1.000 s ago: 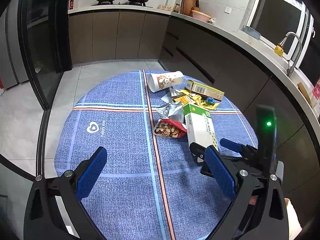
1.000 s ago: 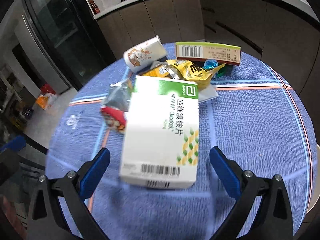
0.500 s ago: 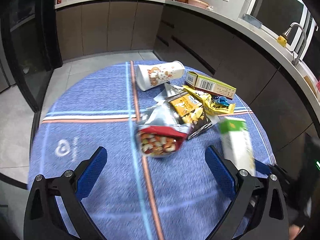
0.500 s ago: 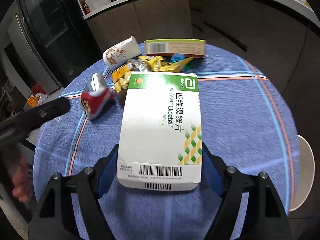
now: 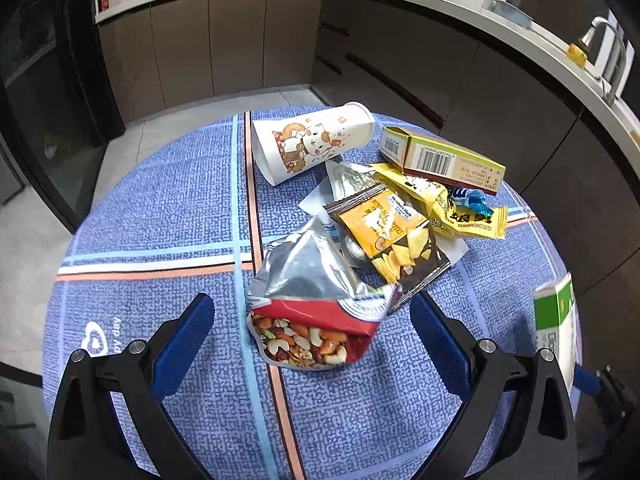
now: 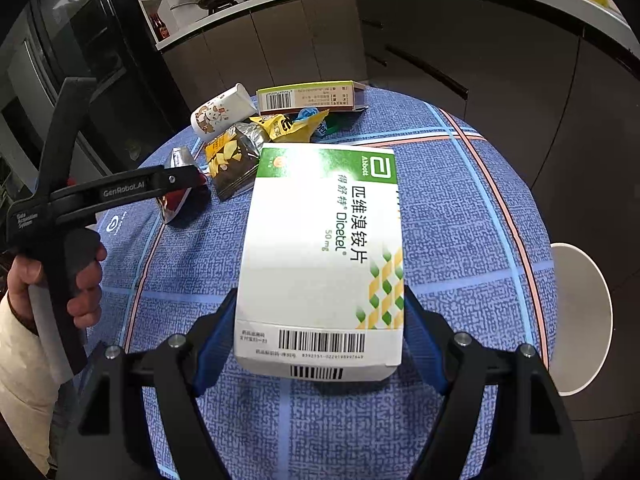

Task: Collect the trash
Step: 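Grasp the silver nut snack bag with the left tool while the right tool holds the box, then carry the bag and box over the bin and open both tools to drop them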

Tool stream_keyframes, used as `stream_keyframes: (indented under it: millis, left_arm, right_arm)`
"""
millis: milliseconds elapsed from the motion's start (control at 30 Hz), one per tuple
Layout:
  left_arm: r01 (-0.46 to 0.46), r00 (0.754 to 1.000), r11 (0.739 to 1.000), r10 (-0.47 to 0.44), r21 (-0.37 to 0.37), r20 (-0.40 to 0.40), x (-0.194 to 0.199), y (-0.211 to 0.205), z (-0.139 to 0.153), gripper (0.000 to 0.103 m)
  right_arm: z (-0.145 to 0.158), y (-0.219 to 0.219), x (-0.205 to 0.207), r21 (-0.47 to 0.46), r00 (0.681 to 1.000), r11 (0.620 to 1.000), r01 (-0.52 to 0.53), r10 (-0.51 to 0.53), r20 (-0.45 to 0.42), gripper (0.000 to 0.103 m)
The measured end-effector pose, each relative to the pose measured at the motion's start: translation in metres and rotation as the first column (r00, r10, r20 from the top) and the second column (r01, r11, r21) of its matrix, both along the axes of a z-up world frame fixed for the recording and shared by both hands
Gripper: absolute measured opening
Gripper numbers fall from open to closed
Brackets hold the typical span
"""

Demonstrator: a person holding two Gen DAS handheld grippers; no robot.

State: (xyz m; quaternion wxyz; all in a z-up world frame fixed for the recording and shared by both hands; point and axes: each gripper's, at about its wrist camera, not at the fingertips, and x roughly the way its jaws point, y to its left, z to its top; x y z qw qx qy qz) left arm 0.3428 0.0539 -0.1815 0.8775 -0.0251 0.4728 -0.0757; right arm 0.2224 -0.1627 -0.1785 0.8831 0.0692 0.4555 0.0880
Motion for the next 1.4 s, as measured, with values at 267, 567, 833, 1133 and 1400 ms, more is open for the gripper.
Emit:
stream_keyframes:
  millis: [267,567,833,1133,1400]
  left_arm:
    - [-0.042,0.995,0.996,0.035,-0.076,-0.089,0.013,0.013,-0.014,0.061]
    - [-0.023,0.996,0.996,0.015,-0.082,-0.092,0.006,0.019,-0.012,0.032]
    - [0.005,0.999,0.993,-0.01,-0.122,-0.045,-0.028,0.024,0.009,0.019]
    - [0.095,0.995,0.985,-0.09,-0.145,0.046,-0.08,-0.013,0.063,0.019]
    - [0.233,0.97,0.963,-0.22,-0.135,0.103,-0.102,-0.074,0.095,0.019]
  right_arm:
    - [-0.002,0.0,0.002,0.004,1.0,1.0,0.006,-0.006,-0.002,0.077]
    - [0.0,0.003,0.0,0.004,1.0,1.0,-0.004,0.004,0.004,0.077]
    - [0.004,0.004,-0.006,0.005,1.0,1.0,-0.011,0.011,0.008,0.077]
    - [0.03,0.001,-0.029,0.032,0.996,0.999,-0.024,0.021,0.084,0.077]
    - [0.054,-0.035,-0.054,0.065,0.987,0.998,0.022,-0.032,0.16,0.077]
